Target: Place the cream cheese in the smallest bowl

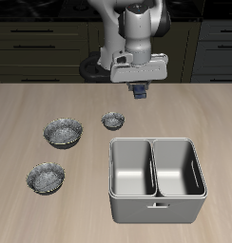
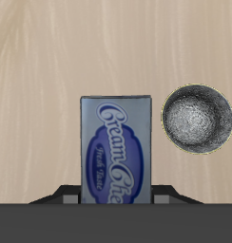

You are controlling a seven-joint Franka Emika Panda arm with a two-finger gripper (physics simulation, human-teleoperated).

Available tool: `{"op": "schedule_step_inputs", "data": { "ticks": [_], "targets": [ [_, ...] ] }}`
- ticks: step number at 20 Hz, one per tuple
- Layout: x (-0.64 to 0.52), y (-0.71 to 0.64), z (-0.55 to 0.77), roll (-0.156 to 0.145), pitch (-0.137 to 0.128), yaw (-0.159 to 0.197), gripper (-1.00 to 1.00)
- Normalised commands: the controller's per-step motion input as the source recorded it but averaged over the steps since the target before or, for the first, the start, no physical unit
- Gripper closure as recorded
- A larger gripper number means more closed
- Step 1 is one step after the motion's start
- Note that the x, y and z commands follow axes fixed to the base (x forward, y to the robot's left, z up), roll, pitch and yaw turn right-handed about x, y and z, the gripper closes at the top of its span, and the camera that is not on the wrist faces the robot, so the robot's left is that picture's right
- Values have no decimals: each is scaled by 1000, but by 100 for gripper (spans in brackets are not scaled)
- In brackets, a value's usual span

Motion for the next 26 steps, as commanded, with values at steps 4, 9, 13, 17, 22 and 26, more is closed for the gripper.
{"op": "schedule_step_inputs", "data": {
  "ticks": [4,9,13,17,22,26],
  "targets": [
    [-72,-295,387,23,-37,-4,100],
    [164,-368,265,-10,-3,4,100],
    [142,-506,150,-26,-11,-11,100],
    [50,-321,13,-43,0,-8,100],
    [117,-62,10,76,-2,25,100],
    [90,-144,-22,29,16,24,100]
  ]
}}
